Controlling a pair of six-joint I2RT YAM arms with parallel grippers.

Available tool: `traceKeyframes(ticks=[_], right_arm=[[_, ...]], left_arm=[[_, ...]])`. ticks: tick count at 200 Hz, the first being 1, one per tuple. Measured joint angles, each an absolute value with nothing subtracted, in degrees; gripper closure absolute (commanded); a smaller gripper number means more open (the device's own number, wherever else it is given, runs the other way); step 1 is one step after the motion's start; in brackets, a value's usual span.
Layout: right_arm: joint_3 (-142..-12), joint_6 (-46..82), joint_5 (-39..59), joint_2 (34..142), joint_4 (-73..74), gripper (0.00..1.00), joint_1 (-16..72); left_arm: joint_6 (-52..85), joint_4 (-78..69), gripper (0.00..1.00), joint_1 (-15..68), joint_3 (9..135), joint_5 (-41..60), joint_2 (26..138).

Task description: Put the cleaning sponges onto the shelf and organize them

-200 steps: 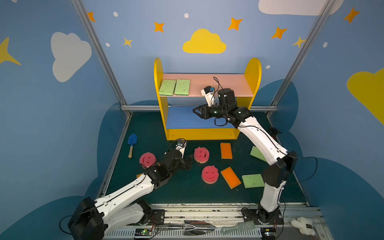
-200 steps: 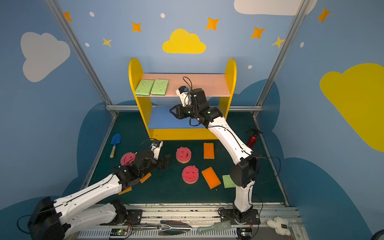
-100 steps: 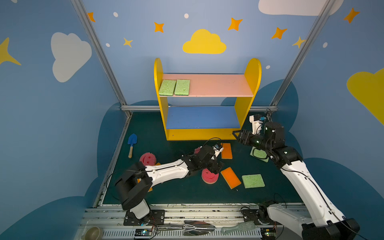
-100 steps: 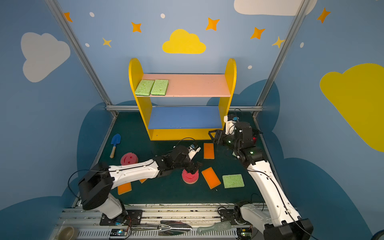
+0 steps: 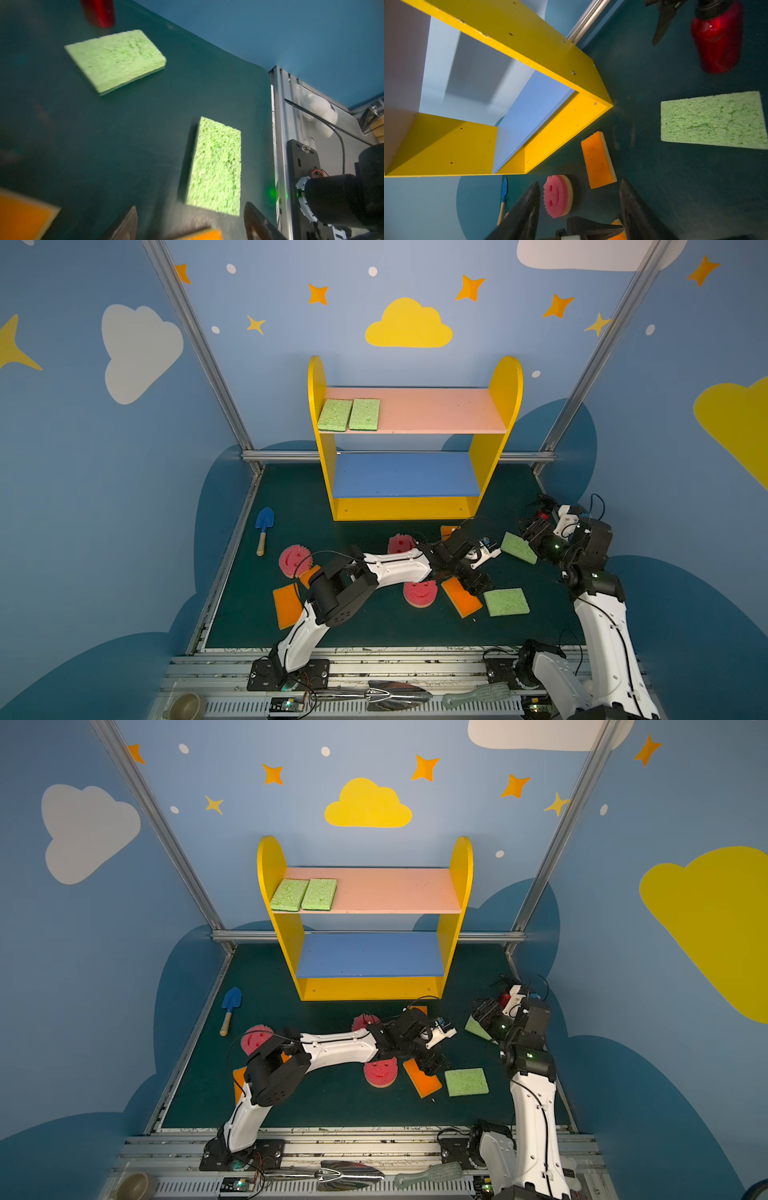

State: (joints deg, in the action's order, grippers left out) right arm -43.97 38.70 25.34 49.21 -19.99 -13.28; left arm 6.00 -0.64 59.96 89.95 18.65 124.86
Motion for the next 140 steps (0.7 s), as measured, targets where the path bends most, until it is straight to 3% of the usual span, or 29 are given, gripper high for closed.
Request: traceKeyframes(ticks=[108,140], right_arm=[[-40.84,39.75,24.93,48.71,-15.55,0.37,-18.33],[-40.53,40.56,26.02,48.95,-14.57,0.37,-18.92]], left_arm=[[4.86,2.85,0.43,61.30,96.73,20.05,134.26],[4.38,3.38,0.60,61.63,97.78,19.40,134.69]])
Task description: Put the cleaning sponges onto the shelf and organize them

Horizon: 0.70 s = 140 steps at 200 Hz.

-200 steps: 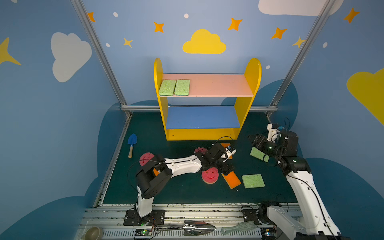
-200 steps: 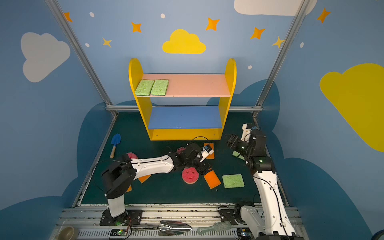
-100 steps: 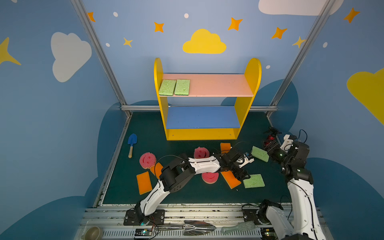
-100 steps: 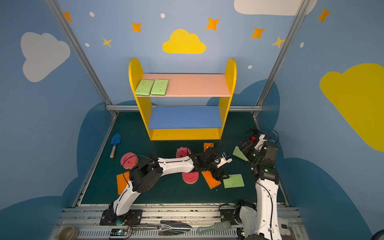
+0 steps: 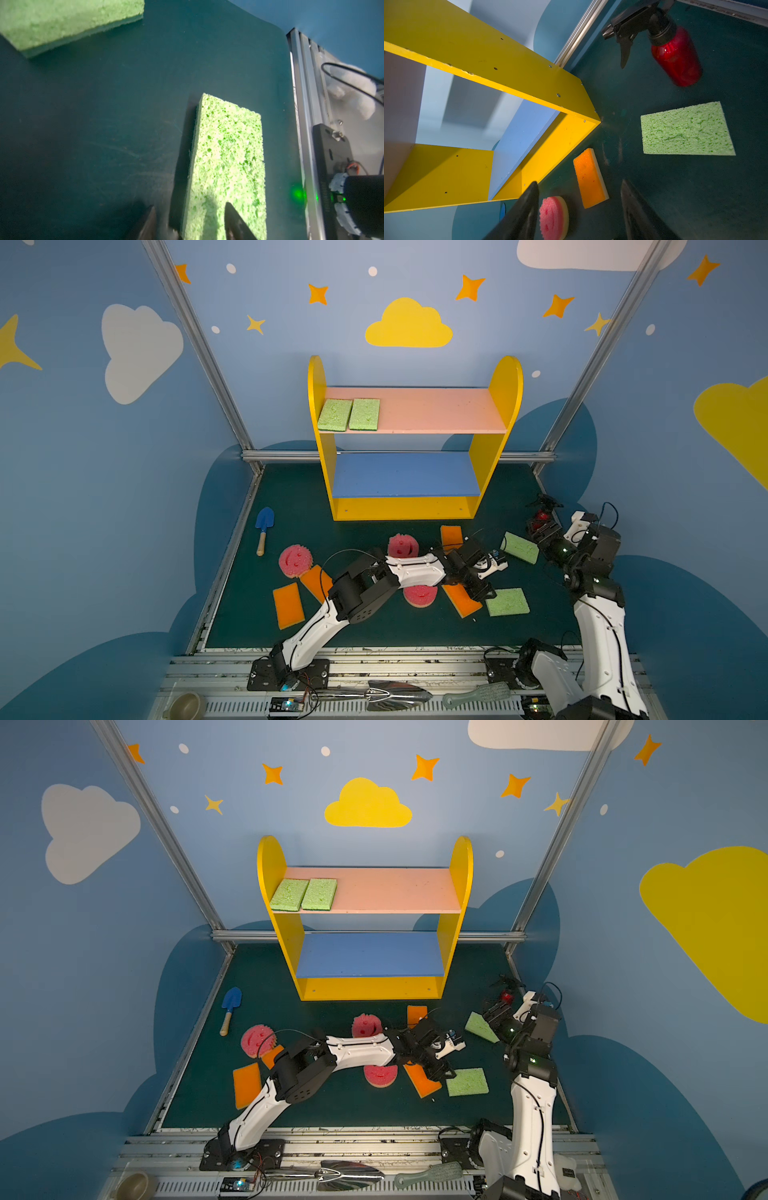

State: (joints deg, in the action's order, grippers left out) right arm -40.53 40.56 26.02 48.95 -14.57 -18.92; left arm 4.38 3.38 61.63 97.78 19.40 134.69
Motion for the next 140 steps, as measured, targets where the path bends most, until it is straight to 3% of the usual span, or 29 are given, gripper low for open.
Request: traceKeyframes(ticks=[50,103,140], right_arm=[[-40.53,41.74,26.96,48.93,-14.00,0.37,-19.11],[-40.53,42.74,27.59,48.49,-13.91,0.37,-19.16],[-40.53,43.44,28.05,47.99,-13.93,0.37,-19.29]], left_arm=[[4.34,2.63,0.62,62.41,98.08,19.16,135.92],[4.40,2.63,0.97,63.79,98.08,15.81,135.90],[4.56,2.37,0.97,63.88,97.34,12.97,135.26]])
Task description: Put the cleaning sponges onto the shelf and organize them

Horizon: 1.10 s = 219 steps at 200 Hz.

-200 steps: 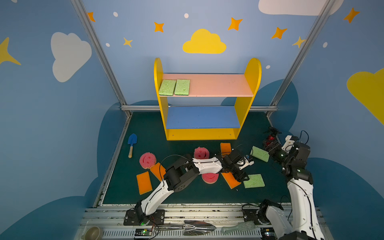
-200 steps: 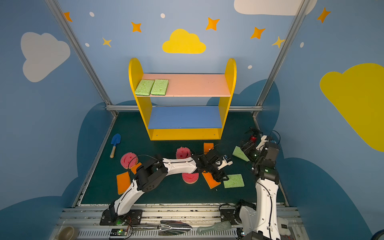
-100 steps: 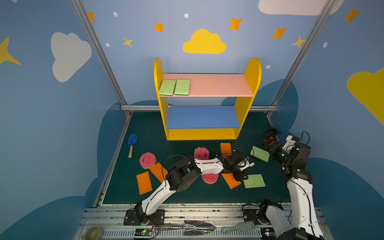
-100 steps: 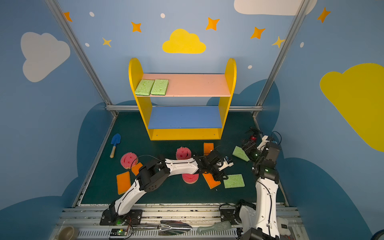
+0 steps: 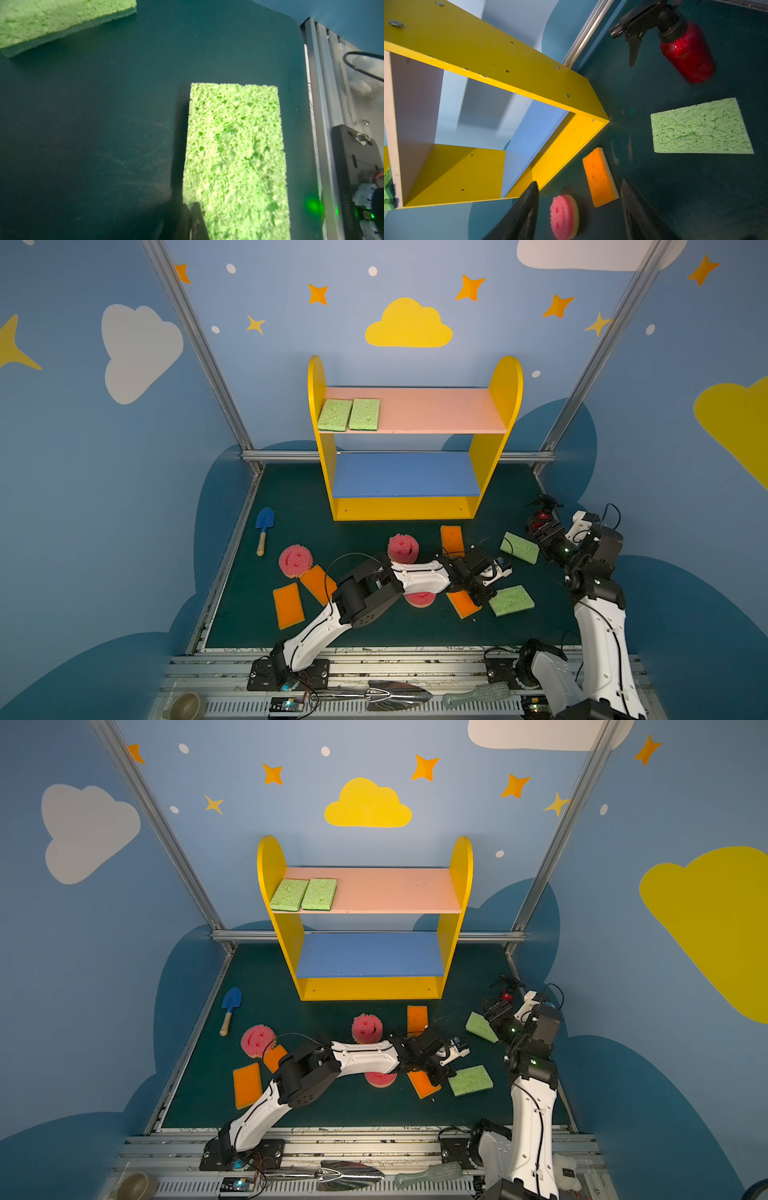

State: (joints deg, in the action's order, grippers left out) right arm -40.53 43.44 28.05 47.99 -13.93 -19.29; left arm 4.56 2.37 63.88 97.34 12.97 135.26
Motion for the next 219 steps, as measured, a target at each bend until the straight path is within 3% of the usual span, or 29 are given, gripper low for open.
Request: traceKeyframes(ticks=[60,123,188,203,219], right_arm=[[-40.56,46.50,29.78,46.87,-13.65,0.37,-19.44],[-41.10,48.58,33.63,46.87,-12.34,0.35,-16.73],[-41.01,49.47,31.75,51.00,-5.52,0.29,9.63],[-40.99,50.30,30.20,53.69,-1.93,0.34,16.21],[-41.15,51.29,29.02,57.82,0.89,0.46,22.13]], left_arm=[[6.07,8.01,0.97,61.80,94.50,7.38,128.22],[15.92,9.30,0.97,54.54,85.03,1.28,108.71],[29.87,14.57,0.97,45.84,69.21,-10.35,90.65],[31.64,16.03,0.97,44.80,67.18,-12.53,87.35],[33.04,17.30,0.97,43.51,66.00,-14.00,84.42]])
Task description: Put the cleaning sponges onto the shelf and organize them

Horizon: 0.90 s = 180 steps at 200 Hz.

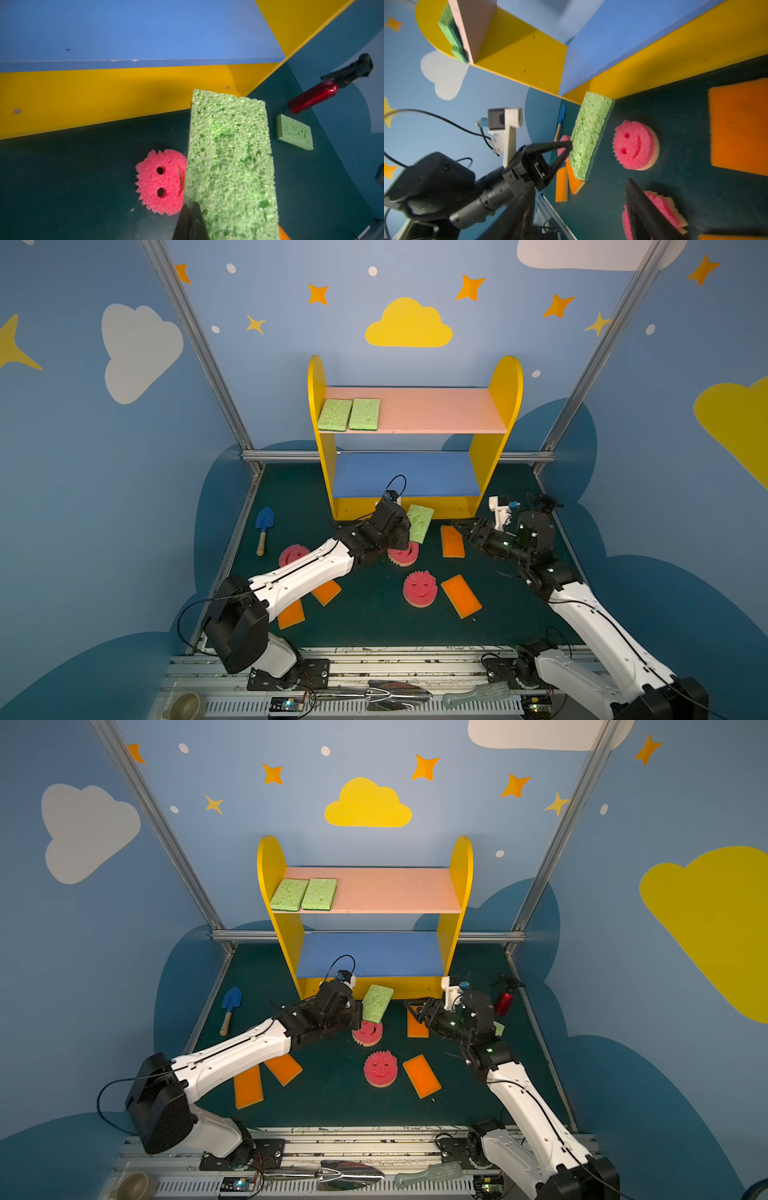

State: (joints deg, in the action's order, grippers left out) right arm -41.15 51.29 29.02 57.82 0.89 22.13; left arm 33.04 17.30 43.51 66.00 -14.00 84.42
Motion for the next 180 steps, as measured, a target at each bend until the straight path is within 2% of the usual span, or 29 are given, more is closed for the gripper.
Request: traceKeyframes(ticks=[16,58,180], right_arm=[[-42.52,52.66,28.69,63.59,2.50,0.52,26.61],[-51.72,54.65,30.11,75.79,3.25,0.49,31.57],[-57.23,56.82,33.82,83.22,5.76,0.46,35.44]], left_arm=[[33.91,18.20,0.97,42.37,65.84,-15.11,82.52],[34.94,19.07,0.97,40.86,64.82,-16.58,78.61],[35.64,20.08,0.97,37.80,62.19,-16.47,76.44]])
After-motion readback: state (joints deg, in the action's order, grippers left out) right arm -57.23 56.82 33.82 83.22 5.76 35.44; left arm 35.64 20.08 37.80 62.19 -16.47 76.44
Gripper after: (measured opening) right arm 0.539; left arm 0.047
